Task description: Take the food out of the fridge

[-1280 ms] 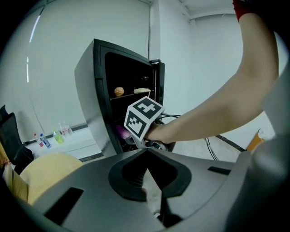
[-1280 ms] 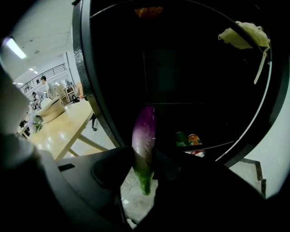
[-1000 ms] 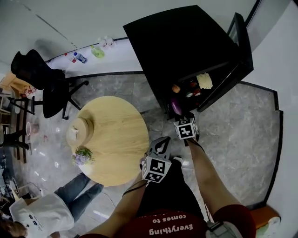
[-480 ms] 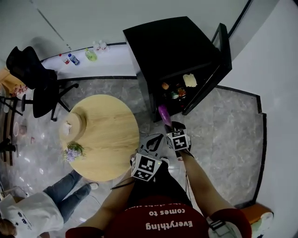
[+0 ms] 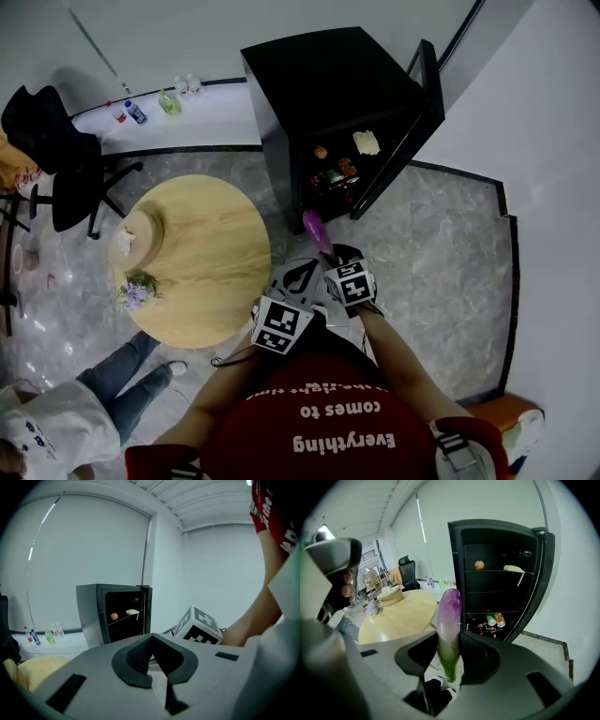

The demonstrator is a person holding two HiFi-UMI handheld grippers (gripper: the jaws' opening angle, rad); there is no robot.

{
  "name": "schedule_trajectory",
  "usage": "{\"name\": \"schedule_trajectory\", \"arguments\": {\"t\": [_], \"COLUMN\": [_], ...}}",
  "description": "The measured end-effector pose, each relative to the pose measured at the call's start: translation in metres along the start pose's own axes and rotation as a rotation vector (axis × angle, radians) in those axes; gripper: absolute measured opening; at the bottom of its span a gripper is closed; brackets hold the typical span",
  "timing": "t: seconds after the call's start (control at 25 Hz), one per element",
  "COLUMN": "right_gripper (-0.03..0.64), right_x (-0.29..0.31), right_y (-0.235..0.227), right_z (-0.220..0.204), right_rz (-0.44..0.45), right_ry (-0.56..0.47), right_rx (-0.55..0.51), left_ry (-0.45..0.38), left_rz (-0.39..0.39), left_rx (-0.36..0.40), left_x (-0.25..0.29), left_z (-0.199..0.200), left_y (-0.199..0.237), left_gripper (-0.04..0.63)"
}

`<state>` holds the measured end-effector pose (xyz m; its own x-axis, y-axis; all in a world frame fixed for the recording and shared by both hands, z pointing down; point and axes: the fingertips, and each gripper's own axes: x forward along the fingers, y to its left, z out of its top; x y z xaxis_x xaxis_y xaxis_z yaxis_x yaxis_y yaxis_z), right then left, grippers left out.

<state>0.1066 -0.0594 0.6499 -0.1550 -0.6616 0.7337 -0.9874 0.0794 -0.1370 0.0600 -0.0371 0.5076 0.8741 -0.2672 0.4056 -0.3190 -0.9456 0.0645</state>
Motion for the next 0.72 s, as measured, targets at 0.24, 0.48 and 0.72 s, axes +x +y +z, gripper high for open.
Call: {"name": "schedule_trajectory", "arguments": {"t": [0.24, 0.48, 0.72], "right_gripper": [0.152, 0.152, 0.152], "right_x": [0.005, 0.031, 0.059], "right_y": [0.035, 0.092, 0.152], "right_z": [0.004, 0.012, 0.019], "right_rz": [0.073, 0.202, 0.333], "right_ry": [0.023, 0.06, 0.087], "right_rx": [-0.079, -0.204, -0.346], "left_ry": [-0.007, -0.009, -0.013], "left_rz": [0.078, 0.246, 0.47], "left_rx": [-0.043, -0.123, -0.208], "left_x": [-0.027, -0.069, -0.128], "left_z": [-0.01, -0.03, -0.056], "left_y": [0.015, 0.055, 0.101], "left_gripper": [0.002, 0.002, 0.002]}}
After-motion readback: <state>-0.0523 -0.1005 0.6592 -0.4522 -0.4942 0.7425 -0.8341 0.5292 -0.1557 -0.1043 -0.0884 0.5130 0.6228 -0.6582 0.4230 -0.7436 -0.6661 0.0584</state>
